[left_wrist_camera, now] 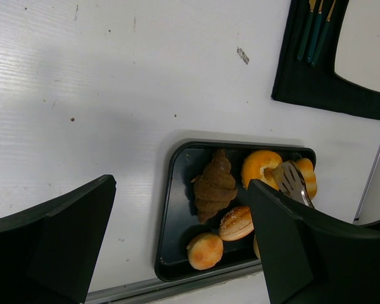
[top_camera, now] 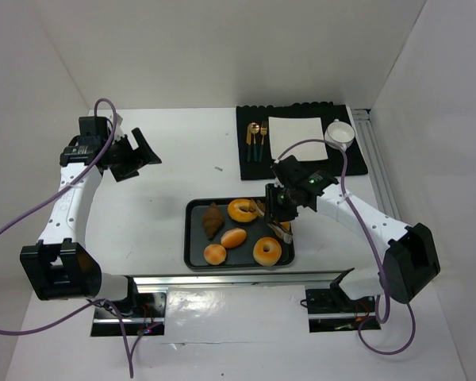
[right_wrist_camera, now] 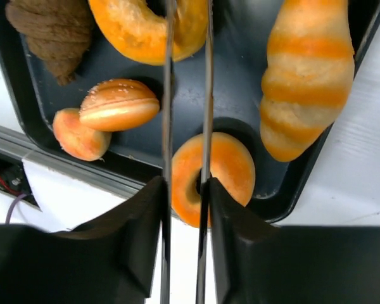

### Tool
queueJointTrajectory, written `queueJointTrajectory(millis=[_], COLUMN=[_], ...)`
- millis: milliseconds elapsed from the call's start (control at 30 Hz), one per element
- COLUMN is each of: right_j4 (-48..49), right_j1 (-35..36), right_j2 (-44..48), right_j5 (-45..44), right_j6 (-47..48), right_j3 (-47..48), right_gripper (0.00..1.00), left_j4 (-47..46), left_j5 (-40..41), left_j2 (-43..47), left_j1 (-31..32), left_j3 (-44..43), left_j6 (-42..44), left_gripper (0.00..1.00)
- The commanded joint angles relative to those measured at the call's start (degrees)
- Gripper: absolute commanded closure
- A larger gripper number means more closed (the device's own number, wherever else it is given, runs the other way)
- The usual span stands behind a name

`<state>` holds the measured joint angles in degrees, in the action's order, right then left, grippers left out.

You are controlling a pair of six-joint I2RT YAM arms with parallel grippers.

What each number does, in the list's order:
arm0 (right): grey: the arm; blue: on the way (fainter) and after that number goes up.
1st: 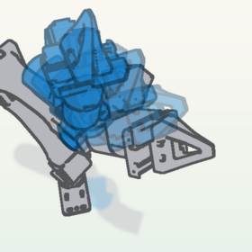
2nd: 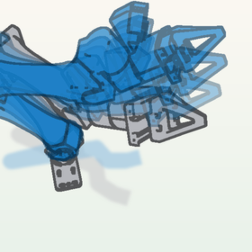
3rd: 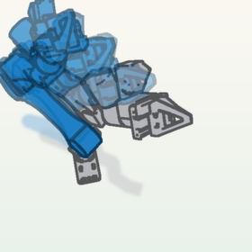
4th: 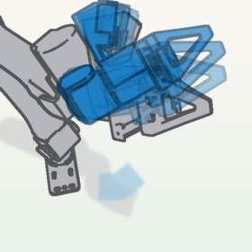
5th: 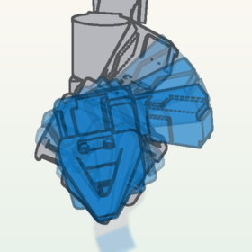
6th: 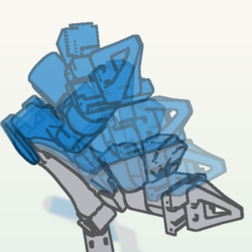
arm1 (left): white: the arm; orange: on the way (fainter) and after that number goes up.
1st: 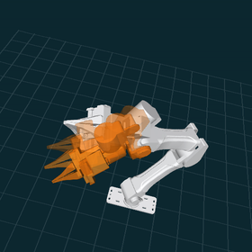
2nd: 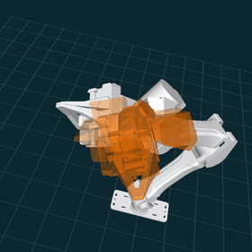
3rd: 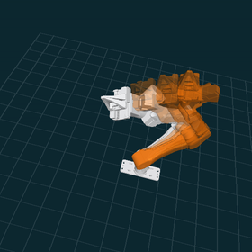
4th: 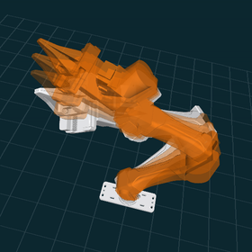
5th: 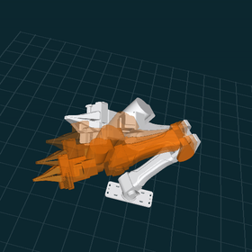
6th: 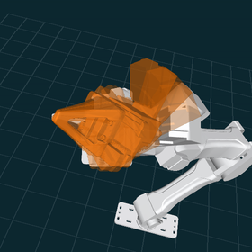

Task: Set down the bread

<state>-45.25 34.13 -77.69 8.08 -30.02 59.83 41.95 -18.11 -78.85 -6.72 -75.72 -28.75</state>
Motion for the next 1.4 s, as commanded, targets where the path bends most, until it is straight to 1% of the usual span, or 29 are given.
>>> queueJointTrajectory(millis=[0, 67, 100, 200, 333, 467, 500, 567, 600, 667, 700, 733, 800, 833, 933, 1000, 1067, 1167, 1233, 1333, 1367], right_j4=[5.35, 4.31, 3.34, -1.23, -7.46, -9.5, -9.5, -6.54, -4.77, 0.4, 2.08, 3.67, 7.7, 8.6, 12.2, 15.44, 15.99, 18.01, 18.88, 17.23, 17.22], right_j1=[-0.38, -1.08, -1.69, -2.22, -2.75, -6.87, -9.41, -12.14, -15.03, -17.86, -19.96, -20.59, -21.55, -23.04, -26.03, -27.18, -28.5, -28.5, -28.5, -28.5, -28.5], right_j2=[3.77, 4.91, 4.92, 4.92, 4.92, 2.9, 1.33, -0.44, -2.27, -4.48, -7.18, -8.69, -12.12, -15.96, -22.39, -24.69, -28.19, -31.63, -32.78, -33.93, -33.93], right_j5=[0.98, 0.45, 0.45, -0.95, -4.11, -11.74, -12.99, -14.49, -14.49, -14.49, -13.45, -13.44, -16.23, -16.25, -17.65, -17.66, -16.95, -16.95, -16.95, -16.95, -16.95], right_j6=[0.58, 0.58, 0.58, 2.06, 4.61, 8.12, 8.92, 10.85, 11.38, 11.91, 11.91, 11.92, 12.96, 12.97, 12.97, 12.97, 12.97, 12.45, 12.44, 12.44, 12.44], right_j3=[1.86, 3.35, 5.27, 8.71, 15.55, 21.89, 22.77, 25.06, 25.07, 26.48, 27.35, 27.96, 30.07, 30.95, 34.38, 35.43, 36.49, 37.11, 37.73, 39.83, 39.83], right_gripper=[0.63, 0.69, 0.69, 0.73, 0.73, 0.75, 0.75, 0.75, 0.75, 0.75, 0.75, 0.75, 0.75, 0.75, 0.75, 0.75, 0.75, 0.75, 0.7, 0.62, 0.52], left_j4=[-1.09, -1.09, -1.09, -1.09, -1.09, -1.09, -1.09, -1.09, -1.09, -1.09, -1.09, -1.09, -1.09, -1.09, -0.56, -0.56, -0.56, -0.56, -0.56, -0.56, -0.56], left_j5=[-0.09, -0.08, -0.08, -0.61, -0.61, -0.08, -0.08, -0.08, -0.08, -0.08, -0.08, 0.44, 0.44, 0.44, 0.44, 0.44, 0.44, 0.44, 0.44, 0.44, 0.44], left_j2=[0.27, 0.27, 0.27, -0.25, -0.25, -0.25, -0.25, -0.25, -0.25, -0.77, -0.78, -0.78, -0.78, -0.78, -1.31, -1.31, -1.83, -1.83, -1.83, -2.36, -2.36], left_j1=[-0.4, -0.4, -0.4, -0.4, -0.4, -0.4, -0.4, -0.4, -0.4, -0.4, -0.4, -0.4, -0.4, -0.4, -0.4, -0.4, -0.4, -0.4, -0.4, -0.4, -0.4], left_j3=[-0.74, -0.74, -0.74, -1.27, -1.27, -1.8, -1.8, -1.8, -1.8, -1.8, -1.8, -1.8, -1.8, -2.32, -2.32, -2.32, -2.32, -2.32, -2.32, -2.85, -2.85], left_j6=[-0.25, -0.25, -0.25, -0.25, -0.25, -0.25, -0.25, -0.25, -0.25, -0.25, 0.27, 0.28, 0.28, 0.28, 0.28, 0.28, 0.28, 0.28, 0.28, 0.28, 0.28], left_gripper=[0.01, 0.01, 0.01, 0.01, 0.01, 0.01, 0.01, 0.01, 0.01, 0.01, 0.01, 0.01, 0.01, 0.01, 0.01, 0.01, 0.01, 0.01, 0.01, 0.01, 0.01])
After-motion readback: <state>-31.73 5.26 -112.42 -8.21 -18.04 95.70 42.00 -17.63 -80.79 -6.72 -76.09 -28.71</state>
